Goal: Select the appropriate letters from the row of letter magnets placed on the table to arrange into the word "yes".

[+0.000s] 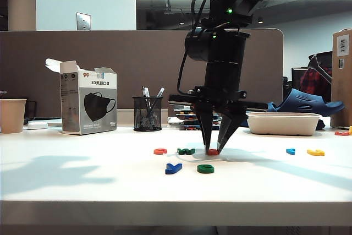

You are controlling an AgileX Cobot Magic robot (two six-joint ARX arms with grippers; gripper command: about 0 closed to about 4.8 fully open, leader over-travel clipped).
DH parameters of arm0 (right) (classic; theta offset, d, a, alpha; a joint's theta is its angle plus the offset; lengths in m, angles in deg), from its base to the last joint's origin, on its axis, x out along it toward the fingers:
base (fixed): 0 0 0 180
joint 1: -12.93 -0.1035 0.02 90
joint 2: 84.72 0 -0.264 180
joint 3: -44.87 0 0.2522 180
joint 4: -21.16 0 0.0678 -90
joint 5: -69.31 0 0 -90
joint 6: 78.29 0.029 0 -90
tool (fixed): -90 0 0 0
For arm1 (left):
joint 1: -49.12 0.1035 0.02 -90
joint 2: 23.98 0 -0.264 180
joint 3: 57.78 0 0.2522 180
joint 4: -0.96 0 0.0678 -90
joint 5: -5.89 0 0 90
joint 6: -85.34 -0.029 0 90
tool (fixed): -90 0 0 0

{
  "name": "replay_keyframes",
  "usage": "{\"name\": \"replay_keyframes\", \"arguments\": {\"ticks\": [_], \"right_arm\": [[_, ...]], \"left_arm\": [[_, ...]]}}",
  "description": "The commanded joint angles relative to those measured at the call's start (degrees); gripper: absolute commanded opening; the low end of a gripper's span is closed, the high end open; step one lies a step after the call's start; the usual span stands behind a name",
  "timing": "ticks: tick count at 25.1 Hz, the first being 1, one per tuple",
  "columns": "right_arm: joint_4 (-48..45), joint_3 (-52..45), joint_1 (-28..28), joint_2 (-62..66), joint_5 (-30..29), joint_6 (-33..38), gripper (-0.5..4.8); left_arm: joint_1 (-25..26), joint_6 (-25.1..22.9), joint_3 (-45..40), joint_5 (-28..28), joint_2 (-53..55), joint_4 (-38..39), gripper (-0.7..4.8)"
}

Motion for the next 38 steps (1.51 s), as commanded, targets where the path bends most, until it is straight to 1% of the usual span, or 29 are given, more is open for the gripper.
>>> {"name": "replay_keyframes", "arguments": {"ticks": [1,12,21,32,38], "right_arm": [[0.4,0.2,0.0,0.0,0.0,0.0,0.89],[1.0,0.3,0.0,-2.2,0.0,0.1,0.89],[1.8,0.3,0.1,-6.5,0.0,0.1,0.89],[6.9,0.2,2.1,-13.9,0.3,0.0,0.89],[9.2,0.1,2.2,-17.1,0.5,0.0,0.89]], "left_arm": [[0.0,0.1,0.2,-0.2,-0.2,-0.4,-0.05],[0.0,0.1,0.2,-0.2,-0.2,-0.4,-0.05],[0.0,0.1,0.2,-0.2,-0.2,-0.4,-0.05],[0.0,0.1,0.2,-0.2,-0.2,-0.4,-0.05],[0.0,0.1,0.2,-0.2,-0.2,-0.4,-0.05]]}}
